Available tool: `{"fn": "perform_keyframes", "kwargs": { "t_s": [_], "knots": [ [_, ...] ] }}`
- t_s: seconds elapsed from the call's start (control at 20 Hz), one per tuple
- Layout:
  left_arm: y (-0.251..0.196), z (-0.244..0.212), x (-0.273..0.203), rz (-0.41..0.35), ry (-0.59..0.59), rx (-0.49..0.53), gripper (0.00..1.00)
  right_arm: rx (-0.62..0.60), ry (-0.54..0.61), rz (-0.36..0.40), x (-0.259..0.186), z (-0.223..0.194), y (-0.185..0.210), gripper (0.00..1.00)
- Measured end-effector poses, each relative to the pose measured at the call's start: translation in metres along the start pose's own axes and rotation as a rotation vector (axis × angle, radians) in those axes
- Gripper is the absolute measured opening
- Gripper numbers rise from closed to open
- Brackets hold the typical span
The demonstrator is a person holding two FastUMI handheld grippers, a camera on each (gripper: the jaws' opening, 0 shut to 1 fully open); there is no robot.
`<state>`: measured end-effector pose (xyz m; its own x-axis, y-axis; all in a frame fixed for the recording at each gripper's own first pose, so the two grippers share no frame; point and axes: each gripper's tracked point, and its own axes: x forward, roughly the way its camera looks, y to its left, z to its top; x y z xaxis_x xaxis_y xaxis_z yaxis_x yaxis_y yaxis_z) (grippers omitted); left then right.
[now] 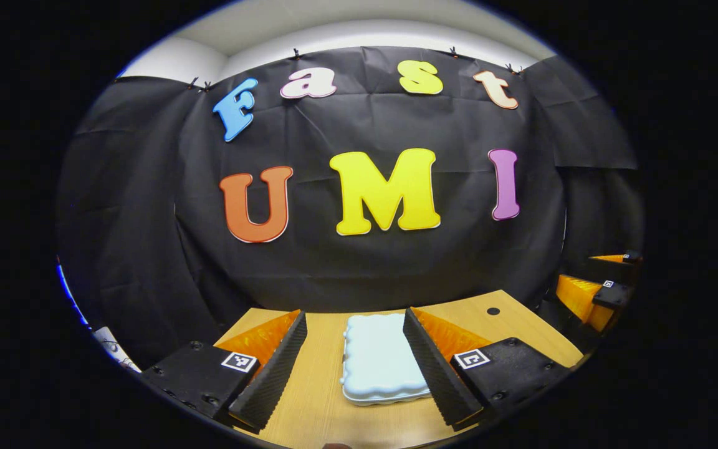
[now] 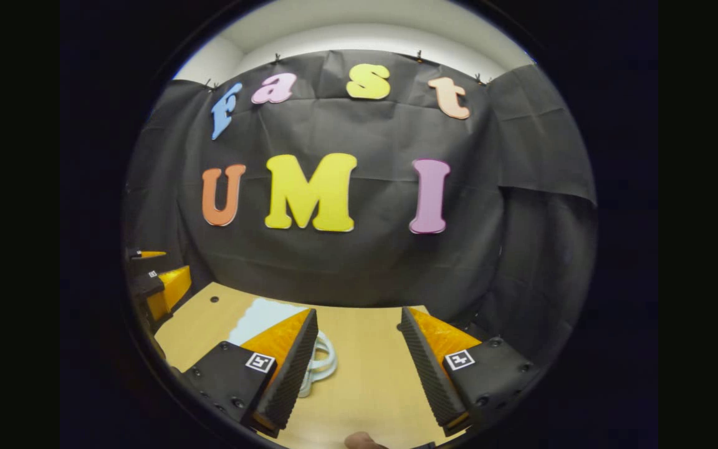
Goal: First open the suitcase, pack the skin care products into it, and then close the suitcase.
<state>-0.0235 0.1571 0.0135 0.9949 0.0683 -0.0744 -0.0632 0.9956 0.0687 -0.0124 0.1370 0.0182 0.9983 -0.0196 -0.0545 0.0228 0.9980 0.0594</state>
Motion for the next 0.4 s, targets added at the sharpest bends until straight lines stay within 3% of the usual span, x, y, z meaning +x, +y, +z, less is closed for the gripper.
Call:
{"fn": "perform_keyframes", "kwargs": {
  "t_s": [0.4],
  "knots": [
    [0.037,-0.002,-0.003,0.039,-0.010,-0.068,0.99,-0.057,0.002,0.084,-0.005,0.015,0.063,0.80]
  ]
}}
